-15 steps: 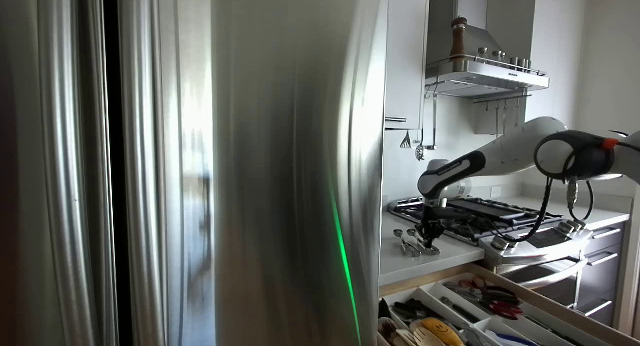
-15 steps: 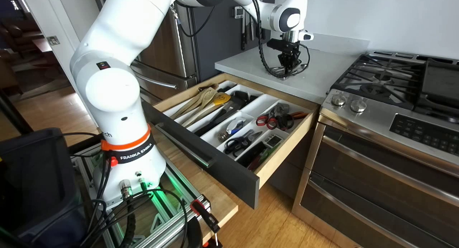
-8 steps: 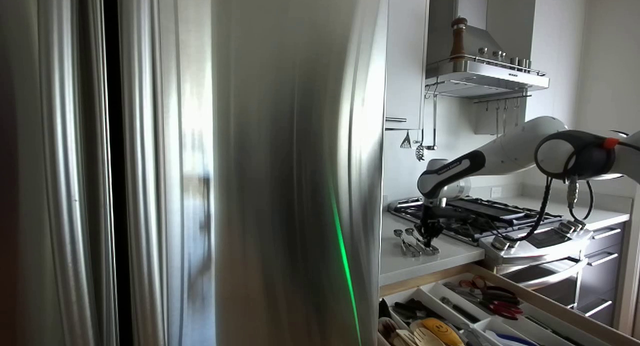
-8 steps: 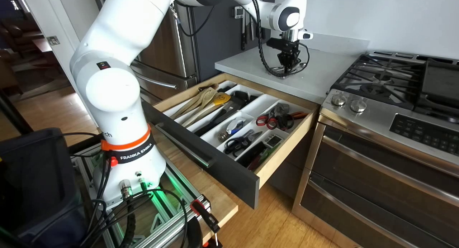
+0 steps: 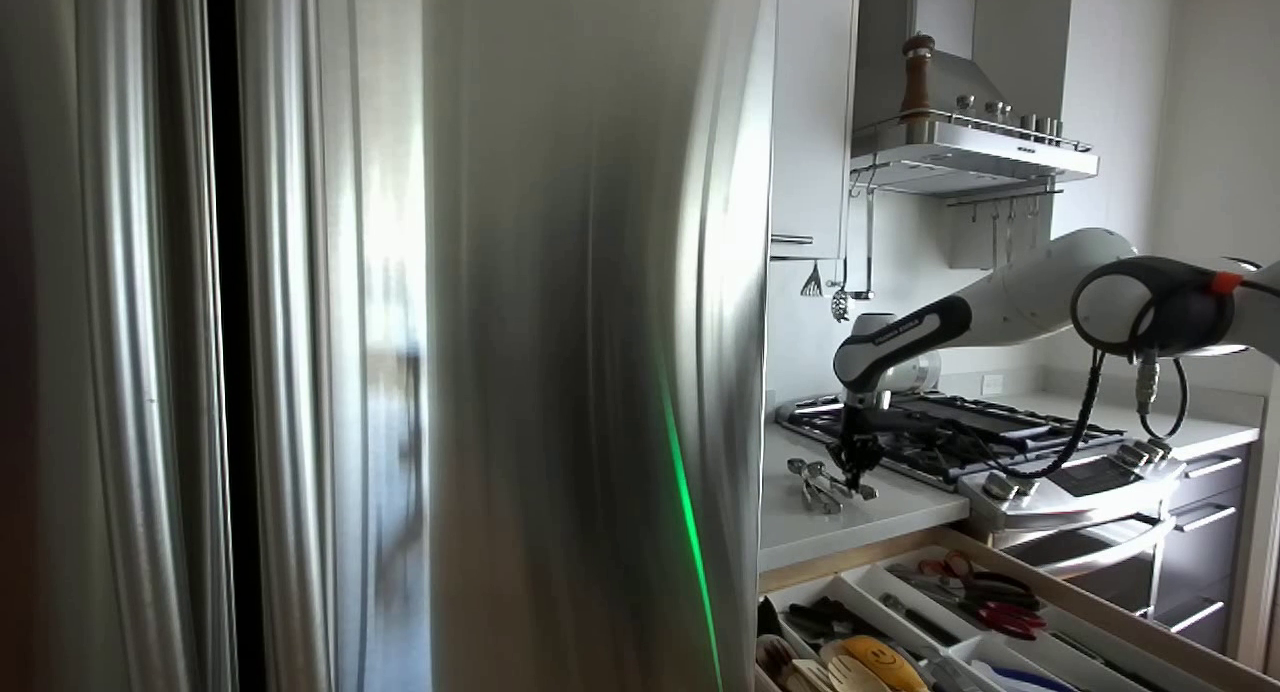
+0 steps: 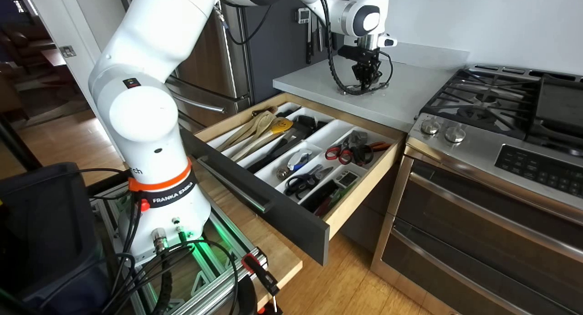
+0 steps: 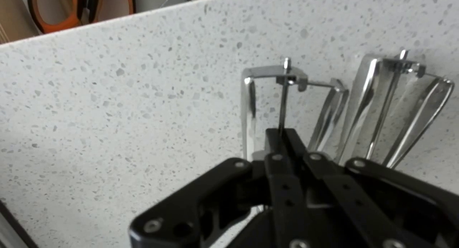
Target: Put the pair of scissors in the drawer then put an ice cream scoop on the countertop
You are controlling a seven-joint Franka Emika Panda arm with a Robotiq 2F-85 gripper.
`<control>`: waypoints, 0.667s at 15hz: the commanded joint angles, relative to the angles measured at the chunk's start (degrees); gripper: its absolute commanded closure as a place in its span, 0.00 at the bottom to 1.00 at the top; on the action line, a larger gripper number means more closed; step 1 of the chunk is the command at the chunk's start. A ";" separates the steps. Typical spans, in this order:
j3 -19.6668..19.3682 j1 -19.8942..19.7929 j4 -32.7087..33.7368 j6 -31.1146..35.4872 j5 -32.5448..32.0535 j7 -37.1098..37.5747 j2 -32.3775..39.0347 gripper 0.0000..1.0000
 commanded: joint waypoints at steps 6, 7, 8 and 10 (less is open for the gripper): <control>0.17 -0.12 -0.56 -0.87 0.09 -0.71 -0.97 0.91; 0.08 0.04 -1.04 -0.86 -0.09 -0.57 -1.49 0.91; -0.17 0.44 -2.34 -0.87 -0.66 -0.37 -2.70 0.92; -0.42 1.07 -8.19 -0.19 -2.08 -1.21 -7.58 0.67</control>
